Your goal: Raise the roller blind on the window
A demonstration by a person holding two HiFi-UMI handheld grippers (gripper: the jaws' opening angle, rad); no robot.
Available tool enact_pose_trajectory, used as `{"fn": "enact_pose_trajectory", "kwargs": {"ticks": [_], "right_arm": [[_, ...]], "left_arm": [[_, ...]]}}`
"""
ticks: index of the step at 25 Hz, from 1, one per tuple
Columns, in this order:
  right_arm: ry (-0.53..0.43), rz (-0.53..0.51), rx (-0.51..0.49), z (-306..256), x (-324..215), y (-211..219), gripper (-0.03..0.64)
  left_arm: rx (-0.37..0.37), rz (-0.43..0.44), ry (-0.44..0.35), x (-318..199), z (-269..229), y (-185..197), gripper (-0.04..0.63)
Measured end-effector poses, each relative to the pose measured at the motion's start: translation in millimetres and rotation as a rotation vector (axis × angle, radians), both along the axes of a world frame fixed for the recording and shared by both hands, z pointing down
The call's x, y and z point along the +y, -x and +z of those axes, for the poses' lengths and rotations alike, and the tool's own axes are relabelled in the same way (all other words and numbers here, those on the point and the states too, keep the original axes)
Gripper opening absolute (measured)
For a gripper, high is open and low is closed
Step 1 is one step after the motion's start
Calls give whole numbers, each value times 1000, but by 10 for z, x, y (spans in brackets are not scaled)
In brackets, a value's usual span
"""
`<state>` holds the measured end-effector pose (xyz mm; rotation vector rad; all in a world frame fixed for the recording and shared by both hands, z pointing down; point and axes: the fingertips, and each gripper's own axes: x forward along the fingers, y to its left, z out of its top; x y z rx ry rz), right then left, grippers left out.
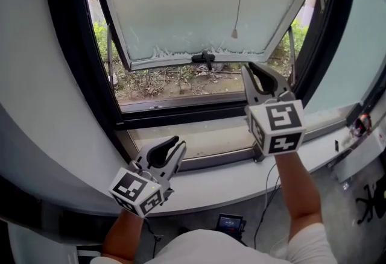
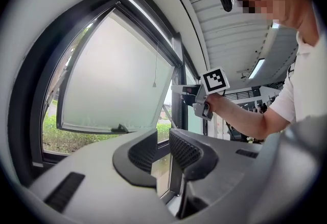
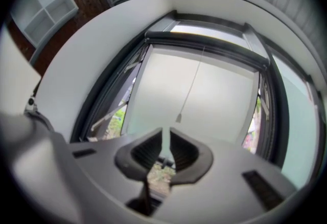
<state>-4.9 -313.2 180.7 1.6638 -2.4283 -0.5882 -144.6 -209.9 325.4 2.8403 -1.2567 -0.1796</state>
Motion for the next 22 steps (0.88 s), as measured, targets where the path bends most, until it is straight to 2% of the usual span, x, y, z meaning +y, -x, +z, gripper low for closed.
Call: {"fn": "enact_pose_trajectory", "kwargs": {"ticks": [4,10,22], "right_arm": [[4,-43,-23,142,284,-61,54],[62,-93,-39,575,761,-270,49],[285,-145,-94,1537,1537,-1206,43]], "left_arm": [[7,-23,2,176,18,-53,91],[34,-61,32,465,90,-230,84],[73,-124,146,1228,517,-1080,64]]}}
